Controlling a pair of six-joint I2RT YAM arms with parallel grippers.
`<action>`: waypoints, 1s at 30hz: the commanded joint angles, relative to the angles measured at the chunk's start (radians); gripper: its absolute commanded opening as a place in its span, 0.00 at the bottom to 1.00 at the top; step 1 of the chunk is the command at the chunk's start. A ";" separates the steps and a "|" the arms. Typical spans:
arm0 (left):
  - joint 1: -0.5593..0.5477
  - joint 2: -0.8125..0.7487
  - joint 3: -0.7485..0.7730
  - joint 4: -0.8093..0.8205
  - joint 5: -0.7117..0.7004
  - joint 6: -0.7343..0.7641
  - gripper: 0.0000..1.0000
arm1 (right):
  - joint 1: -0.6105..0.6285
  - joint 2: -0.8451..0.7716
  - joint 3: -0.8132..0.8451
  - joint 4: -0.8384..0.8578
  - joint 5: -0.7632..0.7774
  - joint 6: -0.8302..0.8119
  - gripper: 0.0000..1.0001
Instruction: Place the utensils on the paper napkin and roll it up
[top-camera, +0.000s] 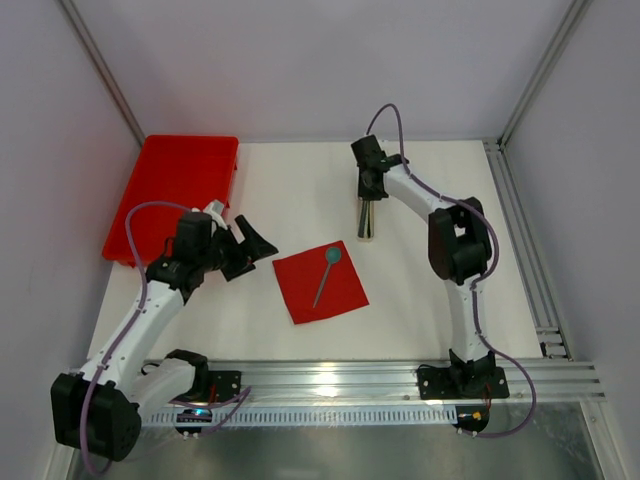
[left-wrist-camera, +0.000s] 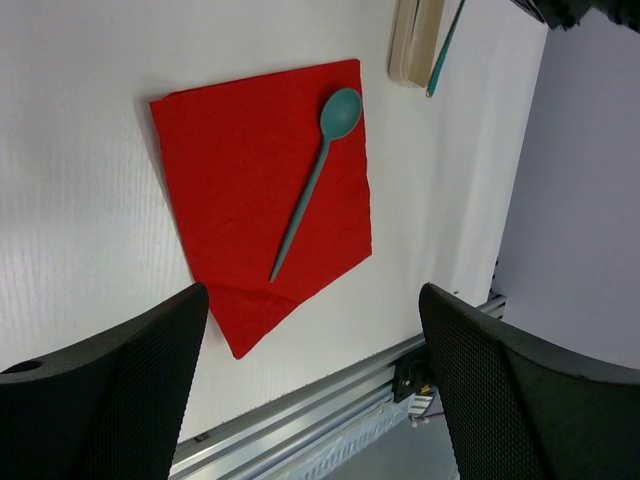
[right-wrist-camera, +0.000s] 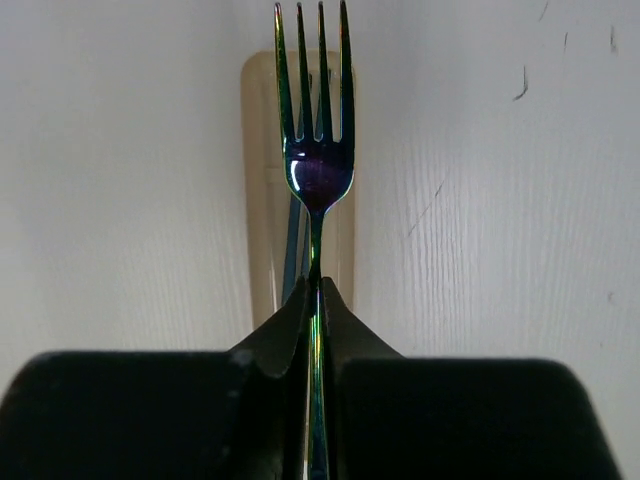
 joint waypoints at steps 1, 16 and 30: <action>-0.003 -0.043 0.023 -0.047 -0.031 0.018 0.87 | 0.040 -0.219 -0.179 0.118 -0.015 0.116 0.03; -0.002 -0.193 0.018 -0.173 -0.159 -0.051 0.88 | 0.355 -0.624 -0.852 0.428 0.000 0.796 0.04; -0.003 -0.218 0.003 -0.172 -0.096 -0.050 0.88 | 0.418 -0.557 -0.857 0.329 0.053 0.961 0.04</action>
